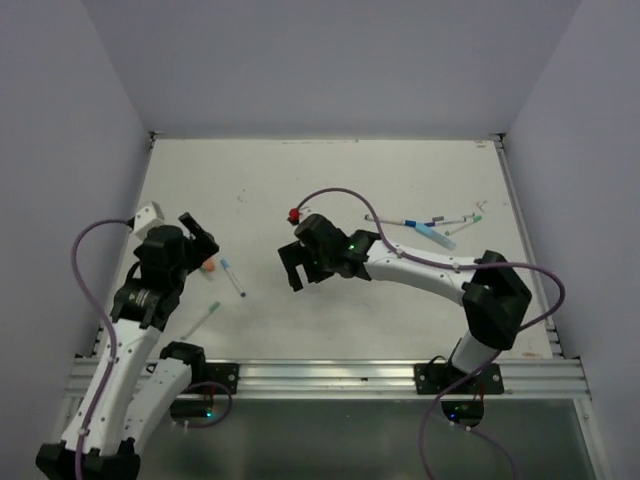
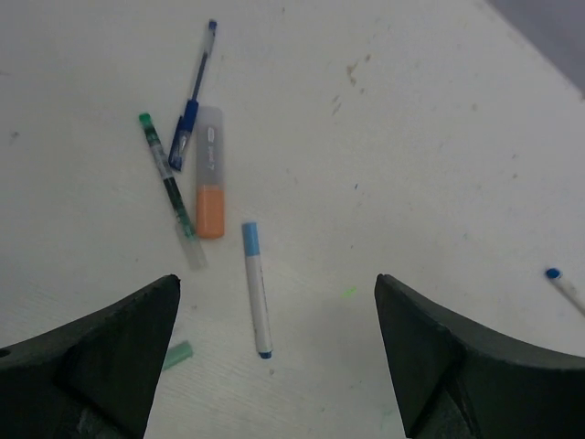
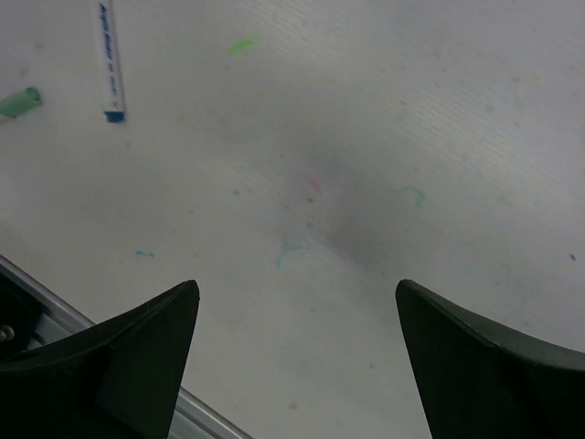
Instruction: Open the pen caps
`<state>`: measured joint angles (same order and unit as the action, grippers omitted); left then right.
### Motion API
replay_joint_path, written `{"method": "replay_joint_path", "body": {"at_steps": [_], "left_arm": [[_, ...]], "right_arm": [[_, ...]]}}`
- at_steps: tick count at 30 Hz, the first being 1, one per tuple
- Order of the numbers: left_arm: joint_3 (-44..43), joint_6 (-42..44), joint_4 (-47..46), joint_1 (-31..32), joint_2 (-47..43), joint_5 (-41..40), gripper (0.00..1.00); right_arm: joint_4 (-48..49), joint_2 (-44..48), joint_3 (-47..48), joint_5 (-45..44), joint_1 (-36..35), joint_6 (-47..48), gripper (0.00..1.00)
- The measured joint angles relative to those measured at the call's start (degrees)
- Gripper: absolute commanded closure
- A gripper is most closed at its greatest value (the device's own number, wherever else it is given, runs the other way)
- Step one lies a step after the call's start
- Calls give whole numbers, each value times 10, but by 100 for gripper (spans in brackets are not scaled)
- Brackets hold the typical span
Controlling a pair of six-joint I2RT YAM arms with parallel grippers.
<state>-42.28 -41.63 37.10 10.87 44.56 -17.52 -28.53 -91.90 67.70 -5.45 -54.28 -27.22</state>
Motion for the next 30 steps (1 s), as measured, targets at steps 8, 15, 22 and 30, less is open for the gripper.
{"method": "replay_joint_path", "body": {"at_steps": [8,15,22,30], "left_arm": [[-70,-70,69,0,-125,-115,9],[-101,-120,143,0,-1,-144,5],[-101,-158,174,-1,26,-142,3],[-96,-179,183,-1,-22,-158,2]], "right_arm": [[122,-179,124,-24,-80,31,20],[171,-269,174,-59,-118,65,38],[202,-316,219,-63,-129,87,47],[208,-372,274,-65,-133,92,52]]}}
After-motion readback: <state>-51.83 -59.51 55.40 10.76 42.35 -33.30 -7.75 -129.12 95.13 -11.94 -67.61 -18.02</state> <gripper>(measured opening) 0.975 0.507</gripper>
